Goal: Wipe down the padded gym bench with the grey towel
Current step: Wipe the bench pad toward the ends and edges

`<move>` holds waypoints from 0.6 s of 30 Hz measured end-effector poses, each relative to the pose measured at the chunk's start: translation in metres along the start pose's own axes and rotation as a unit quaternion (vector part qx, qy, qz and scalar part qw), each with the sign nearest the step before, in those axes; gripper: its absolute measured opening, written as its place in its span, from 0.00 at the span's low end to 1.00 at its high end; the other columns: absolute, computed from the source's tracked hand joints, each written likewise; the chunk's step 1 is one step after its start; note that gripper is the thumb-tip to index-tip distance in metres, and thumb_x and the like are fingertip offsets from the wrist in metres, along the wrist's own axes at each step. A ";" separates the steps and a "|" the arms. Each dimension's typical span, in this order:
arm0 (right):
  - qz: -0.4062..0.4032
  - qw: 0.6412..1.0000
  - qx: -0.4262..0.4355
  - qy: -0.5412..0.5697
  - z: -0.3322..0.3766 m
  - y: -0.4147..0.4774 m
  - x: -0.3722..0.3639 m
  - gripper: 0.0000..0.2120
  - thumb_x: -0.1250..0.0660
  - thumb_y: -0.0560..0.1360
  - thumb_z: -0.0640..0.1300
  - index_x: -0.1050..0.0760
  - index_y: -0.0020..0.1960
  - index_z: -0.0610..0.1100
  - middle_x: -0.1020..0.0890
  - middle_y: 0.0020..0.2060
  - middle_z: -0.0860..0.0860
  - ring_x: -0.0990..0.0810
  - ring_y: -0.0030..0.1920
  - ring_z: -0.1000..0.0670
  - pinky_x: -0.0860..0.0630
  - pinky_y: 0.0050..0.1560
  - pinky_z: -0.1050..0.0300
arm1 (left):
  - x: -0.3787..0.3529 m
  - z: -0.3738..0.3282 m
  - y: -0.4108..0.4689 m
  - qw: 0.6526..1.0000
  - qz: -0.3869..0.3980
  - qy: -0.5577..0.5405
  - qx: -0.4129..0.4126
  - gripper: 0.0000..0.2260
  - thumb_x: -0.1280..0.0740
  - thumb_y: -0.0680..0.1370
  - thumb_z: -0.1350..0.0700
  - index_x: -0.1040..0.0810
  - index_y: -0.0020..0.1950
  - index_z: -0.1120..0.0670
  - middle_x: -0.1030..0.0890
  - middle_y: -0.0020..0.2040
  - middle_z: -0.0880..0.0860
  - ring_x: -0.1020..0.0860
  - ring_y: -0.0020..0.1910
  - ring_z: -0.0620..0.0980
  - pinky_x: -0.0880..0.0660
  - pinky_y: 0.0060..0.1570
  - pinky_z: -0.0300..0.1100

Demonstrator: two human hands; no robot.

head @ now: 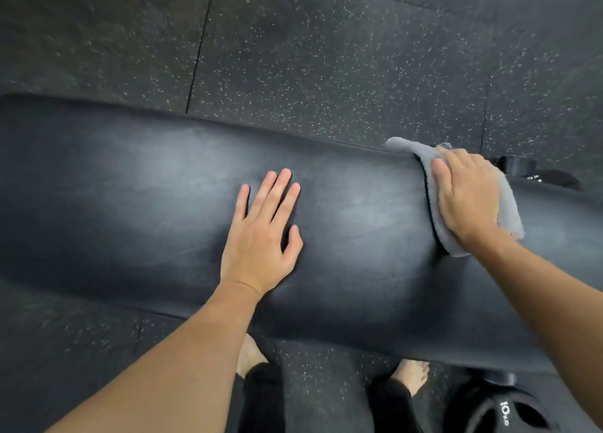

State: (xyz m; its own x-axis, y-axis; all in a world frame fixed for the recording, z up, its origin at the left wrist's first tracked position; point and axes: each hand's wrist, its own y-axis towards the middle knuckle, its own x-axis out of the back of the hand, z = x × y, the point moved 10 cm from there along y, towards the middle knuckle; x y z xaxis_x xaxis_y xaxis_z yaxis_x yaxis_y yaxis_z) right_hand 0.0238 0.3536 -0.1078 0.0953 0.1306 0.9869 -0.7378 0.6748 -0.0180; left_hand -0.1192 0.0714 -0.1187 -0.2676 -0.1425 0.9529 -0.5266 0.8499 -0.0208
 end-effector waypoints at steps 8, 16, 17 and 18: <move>-0.023 1.000 0.003 -0.006 0.183 0.023 -0.035 0.24 0.51 0.83 0.54 0.25 0.66 0.43 0.20 0.54 0.42 0.25 0.52 0.37 0.31 0.59 0.40 | 0.037 0.042 -0.001 0.952 -0.092 -0.289 0.039 0.19 0.34 0.78 0.62 0.23 0.70 0.60 0.29 0.78 0.54 0.34 0.80 0.51 0.41 0.80 0.56; 0.049 0.992 0.113 0.015 0.287 0.041 -0.055 0.24 0.50 0.83 0.56 0.29 0.73 0.47 0.21 0.59 0.48 0.24 0.57 0.41 0.31 0.63 0.43 | 0.100 0.265 -0.017 0.994 -0.051 -0.020 0.096 0.26 0.41 0.81 0.48 0.30 0.76 0.60 0.35 0.81 0.58 0.38 0.81 0.57 0.45 0.79 0.59; 0.071 0.987 0.140 0.037 0.279 0.038 -0.054 0.25 0.51 0.84 0.57 0.32 0.75 0.49 0.22 0.64 0.50 0.25 0.61 0.42 0.31 0.65 0.43 | 0.099 0.267 -0.018 0.995 -0.051 -0.009 0.085 0.27 0.42 0.81 0.49 0.31 0.77 0.60 0.35 0.81 0.58 0.38 0.81 0.58 0.45 0.79 0.59; 0.093 0.980 0.164 0.056 0.271 0.036 -0.053 0.25 0.51 0.84 0.58 0.34 0.77 0.50 0.24 0.68 0.52 0.26 0.64 0.44 0.32 0.68 0.44 | 0.098 0.267 -0.018 0.995 -0.057 -0.004 0.080 0.27 0.41 0.80 0.50 0.31 0.77 0.60 0.35 0.81 0.58 0.38 0.81 0.58 0.44 0.79 0.59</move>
State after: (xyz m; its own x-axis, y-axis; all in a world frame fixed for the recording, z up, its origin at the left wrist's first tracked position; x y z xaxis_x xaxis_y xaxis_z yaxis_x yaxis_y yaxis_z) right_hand -0.1890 0.1741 -0.1172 -0.0018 0.3199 0.9474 -0.9231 0.3639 -0.1246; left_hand -0.3513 -0.0937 -0.1054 -0.2045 -0.2383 0.9494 -0.6761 0.7358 0.0390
